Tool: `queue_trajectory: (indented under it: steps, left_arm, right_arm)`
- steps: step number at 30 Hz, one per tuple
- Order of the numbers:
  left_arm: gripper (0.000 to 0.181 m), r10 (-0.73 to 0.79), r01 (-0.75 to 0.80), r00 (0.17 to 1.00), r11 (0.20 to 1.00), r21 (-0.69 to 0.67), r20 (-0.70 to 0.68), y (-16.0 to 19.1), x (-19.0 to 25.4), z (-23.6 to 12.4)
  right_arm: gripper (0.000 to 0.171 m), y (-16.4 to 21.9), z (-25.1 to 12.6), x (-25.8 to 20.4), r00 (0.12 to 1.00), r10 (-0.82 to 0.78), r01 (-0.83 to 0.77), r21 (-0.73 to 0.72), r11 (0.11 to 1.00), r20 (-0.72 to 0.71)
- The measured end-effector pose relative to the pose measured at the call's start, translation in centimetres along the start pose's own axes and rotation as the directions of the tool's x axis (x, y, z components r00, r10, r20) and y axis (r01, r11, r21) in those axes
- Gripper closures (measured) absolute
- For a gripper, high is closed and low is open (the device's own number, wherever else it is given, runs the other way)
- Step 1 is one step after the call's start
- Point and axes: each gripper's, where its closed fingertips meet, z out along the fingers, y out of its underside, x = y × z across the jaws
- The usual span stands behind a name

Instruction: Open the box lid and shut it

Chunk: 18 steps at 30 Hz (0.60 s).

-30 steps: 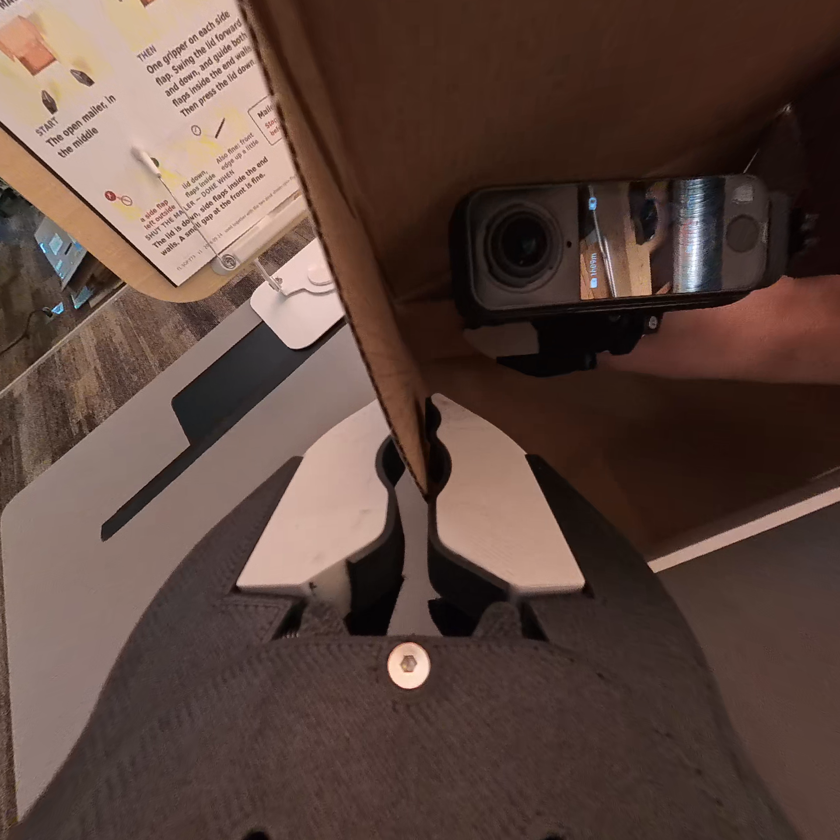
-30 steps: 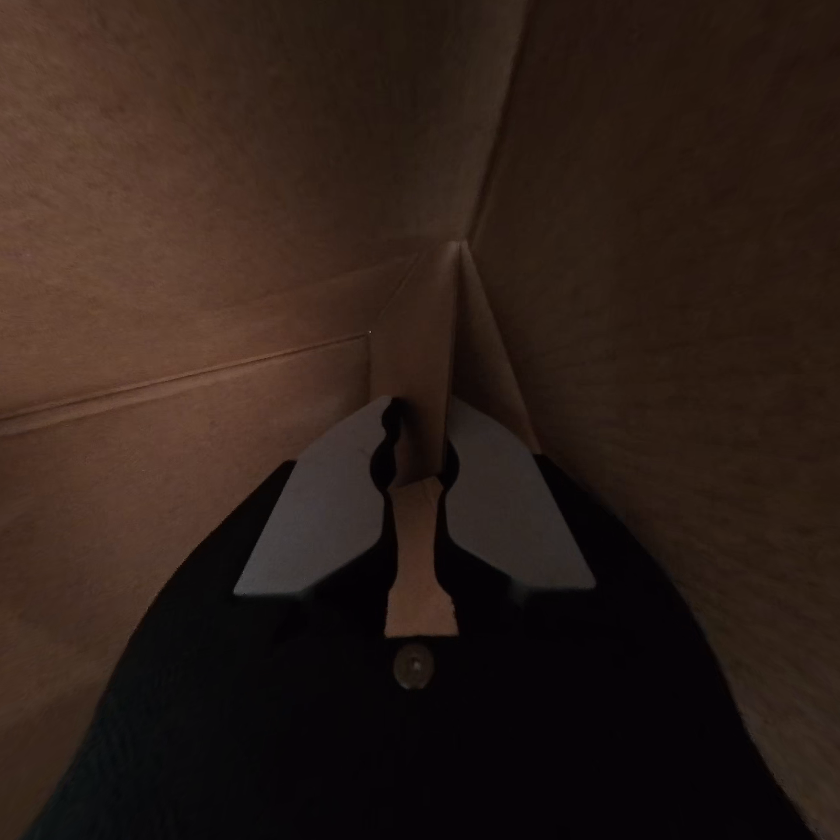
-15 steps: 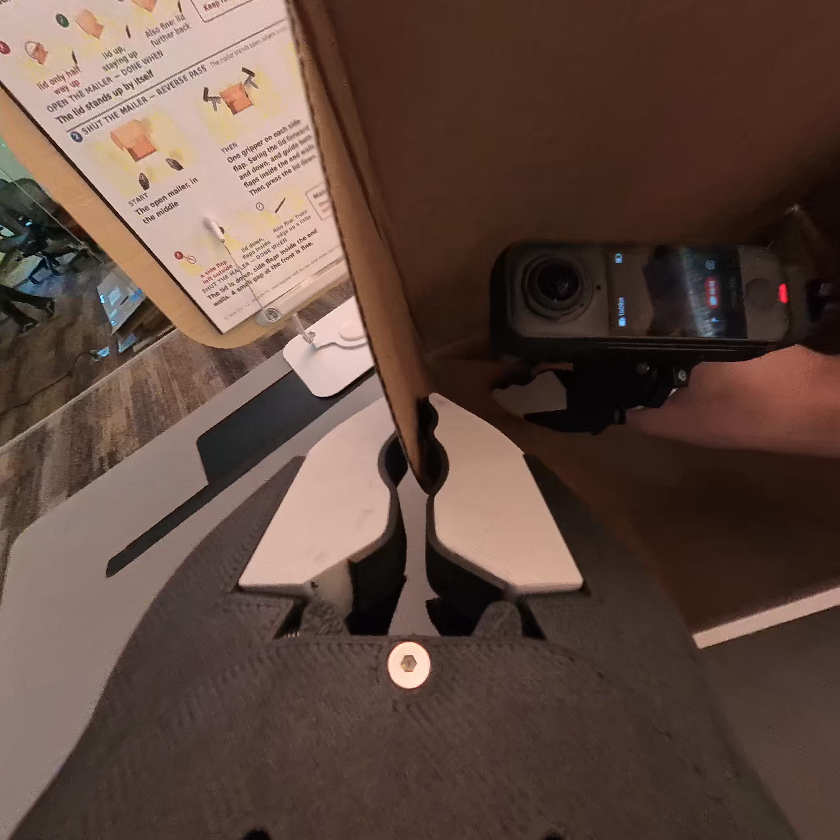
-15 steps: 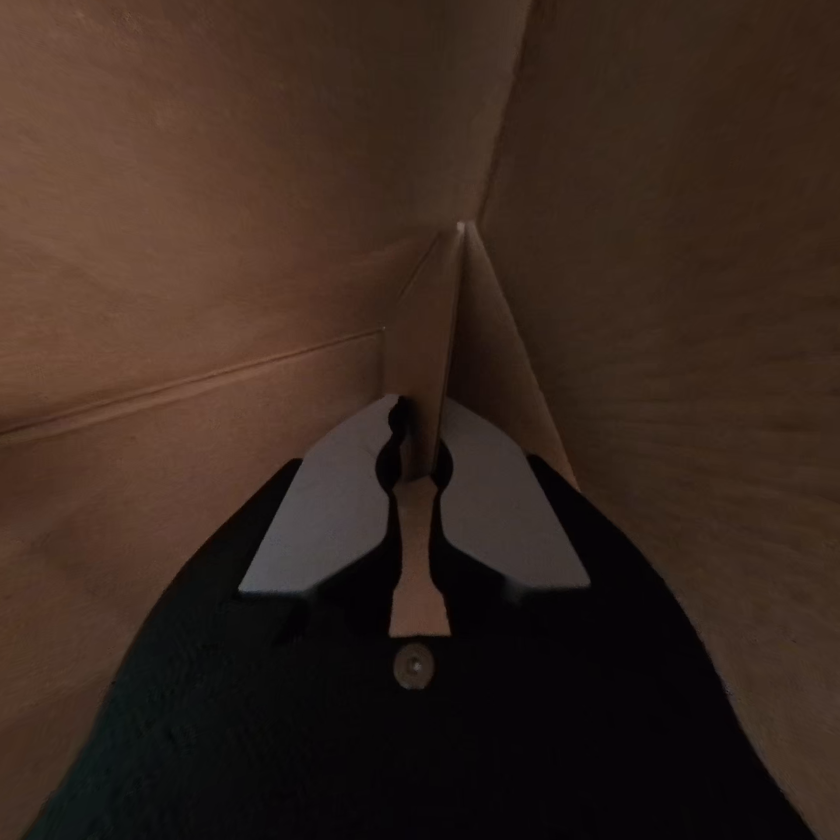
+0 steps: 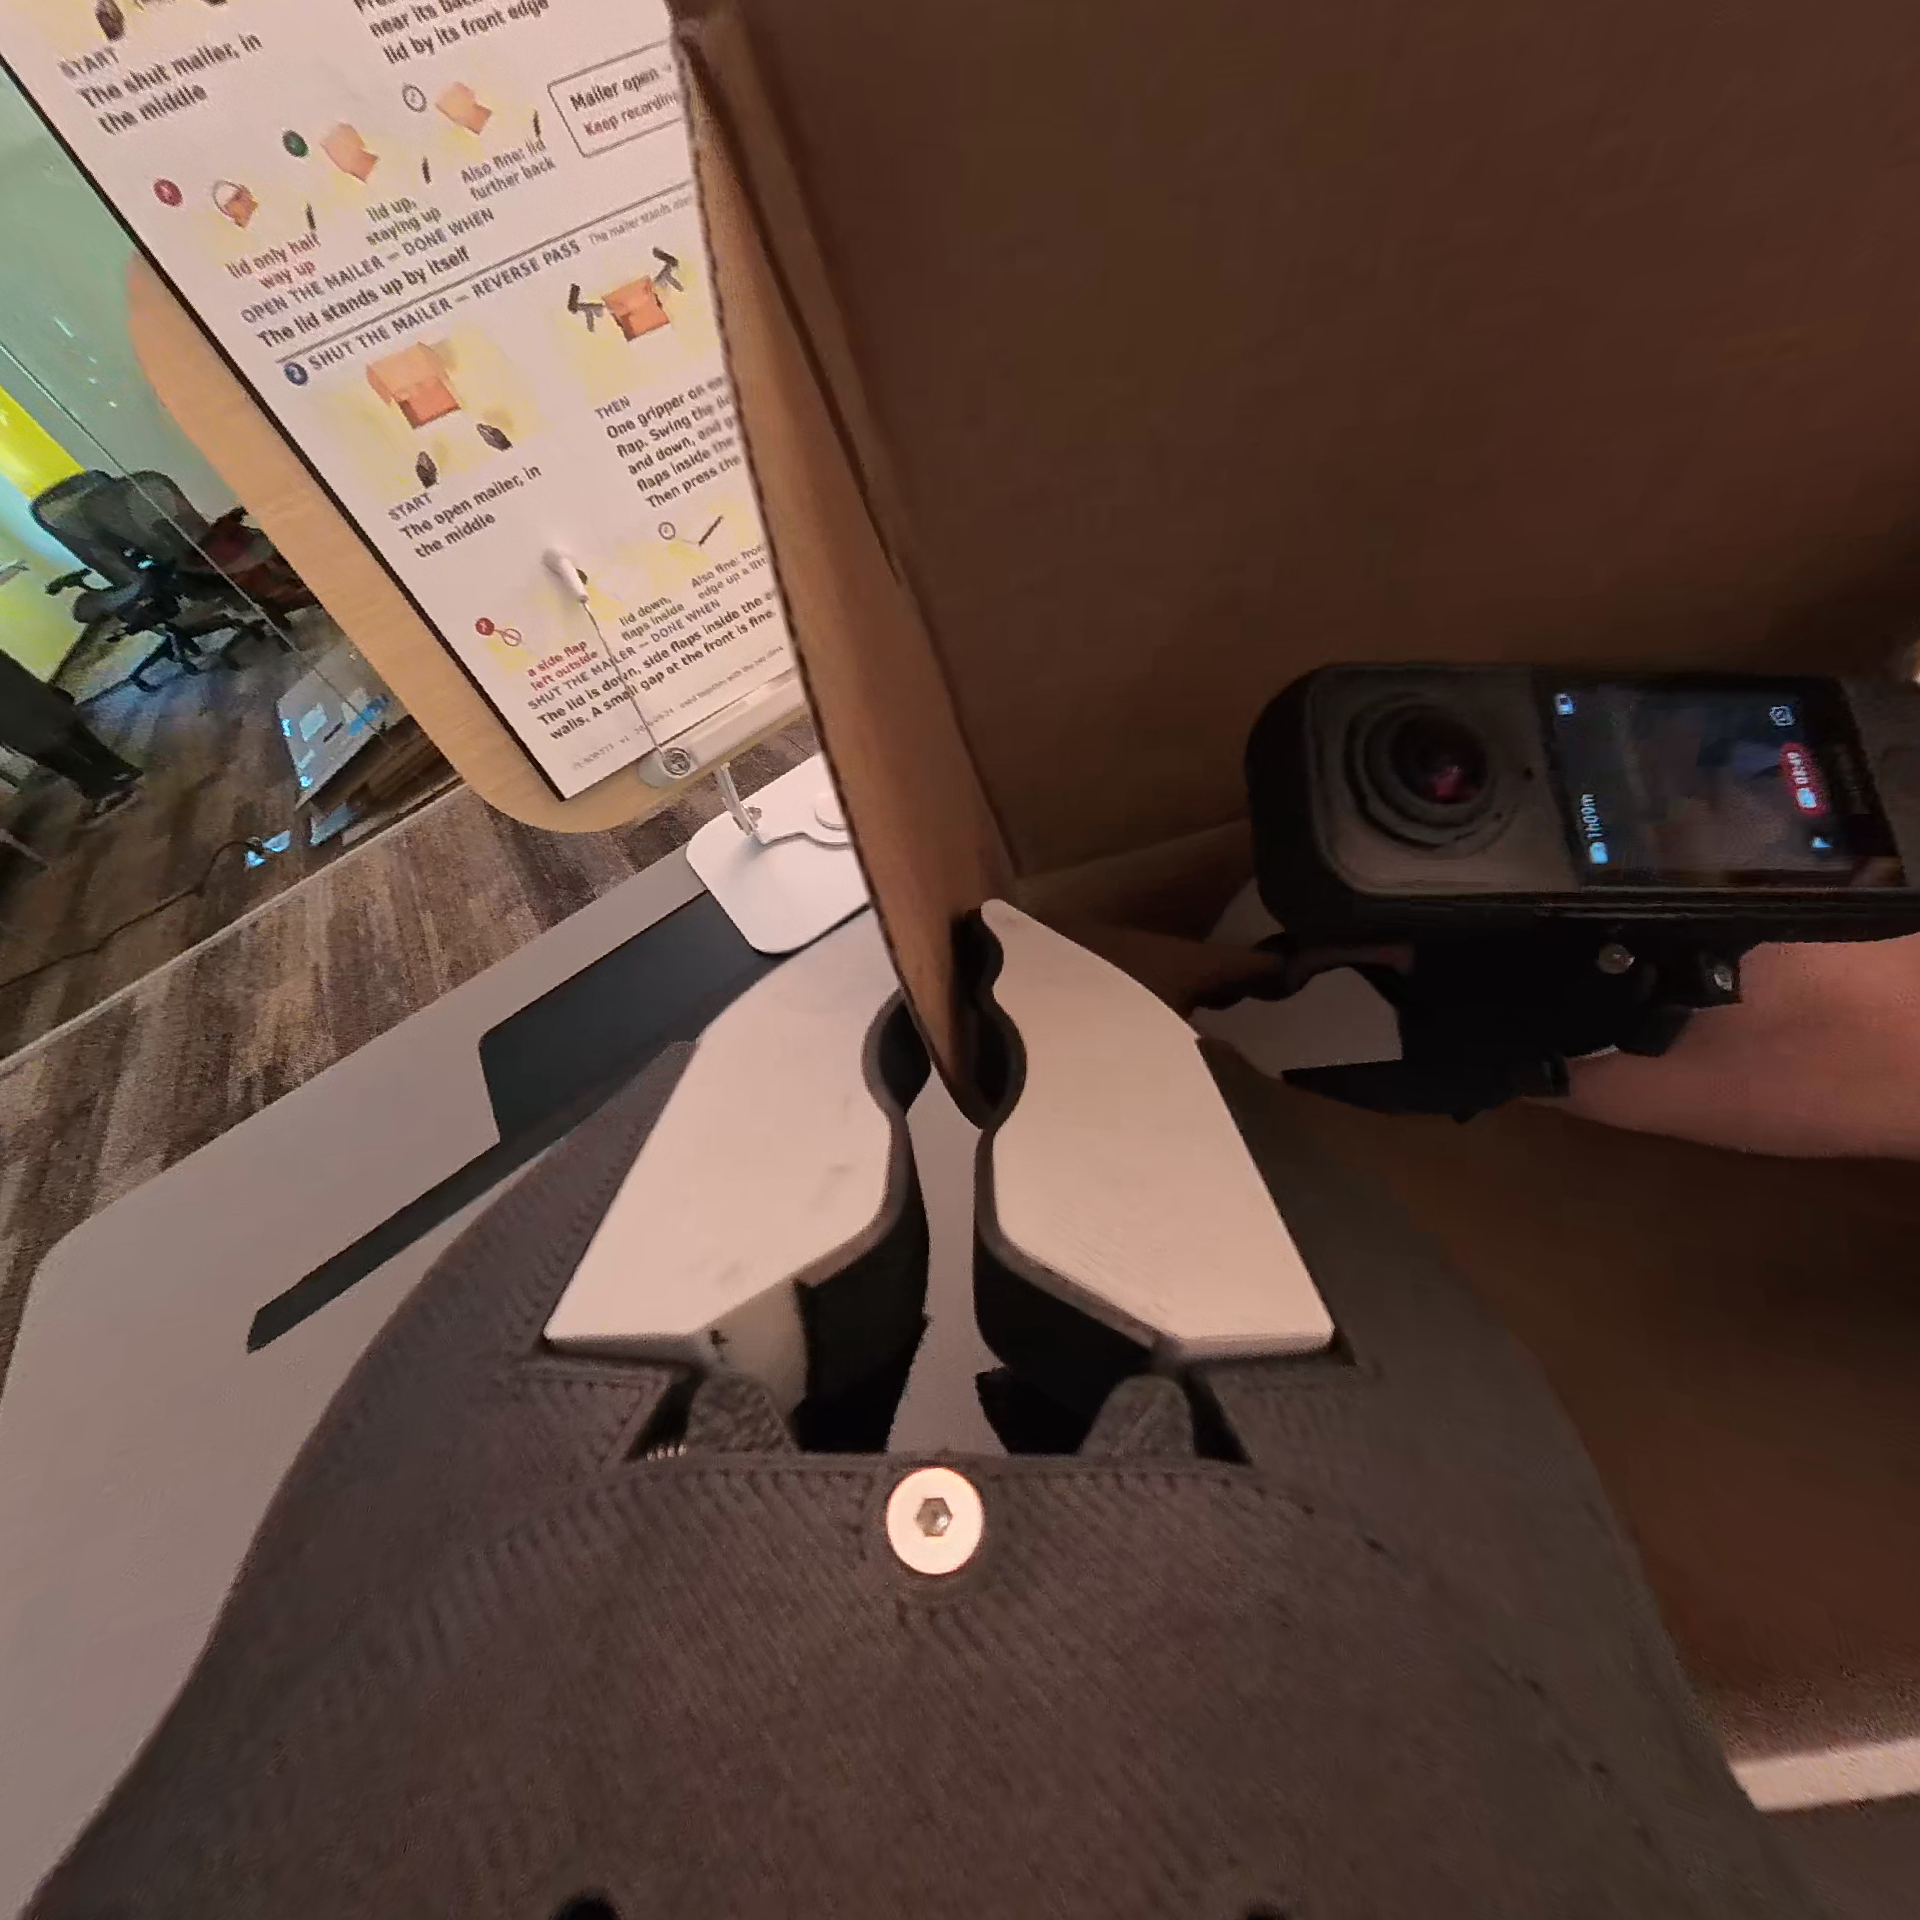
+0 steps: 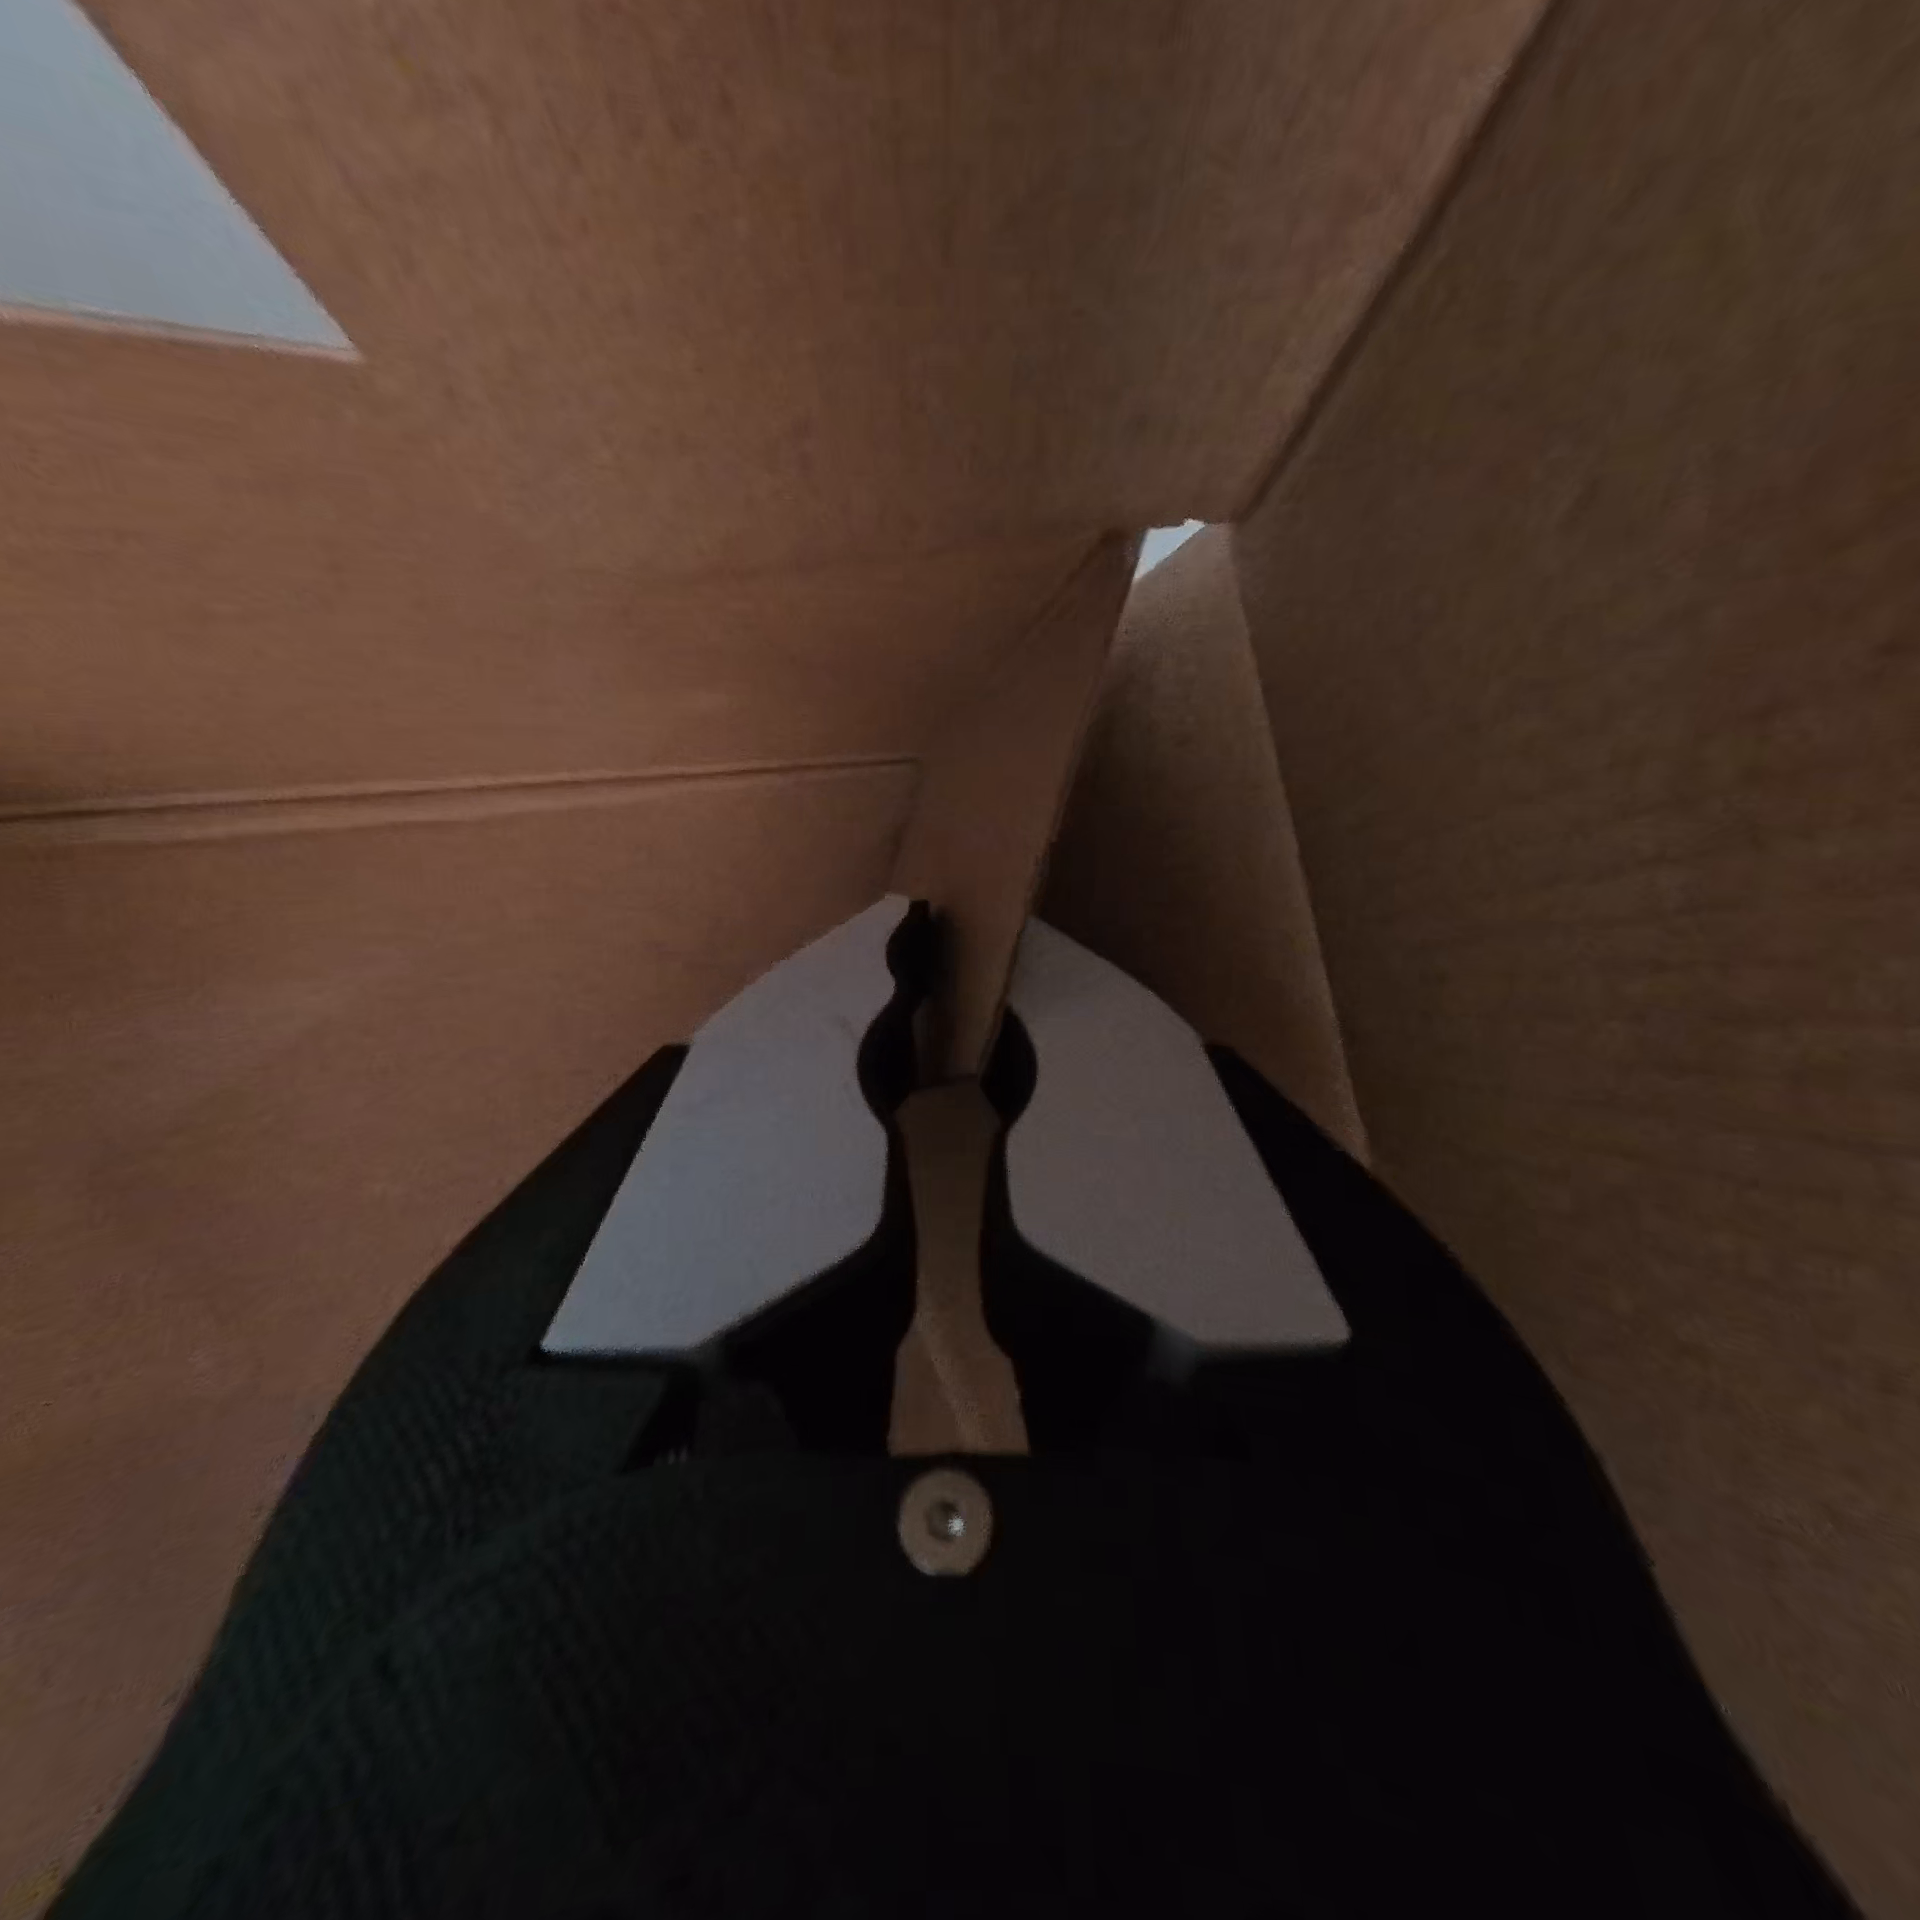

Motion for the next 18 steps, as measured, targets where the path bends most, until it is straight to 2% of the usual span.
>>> queue_trajectory:
  steps: [6, 18]
  left_arm:
    - [0.177, -0.003, 0.003, 1.0, 1.0, -0.012, -0.005, 0.0, -0.1, -0.1]
    - [0.178, -0.008, 0.007, 0.999, 1.0, -0.027, -0.032, -0.1, 0.4, -0.4]
  right_arm:
    - [0.165, 0.9, 0.0, 0.8, 0.994, 0.104, -0.102, -0.054, 0.993, 0.019]
    - [0.163, 1.8, 0.0, 2.1, 0.994, 0.095, -0.1, -0.093, 0.991, -0.06]
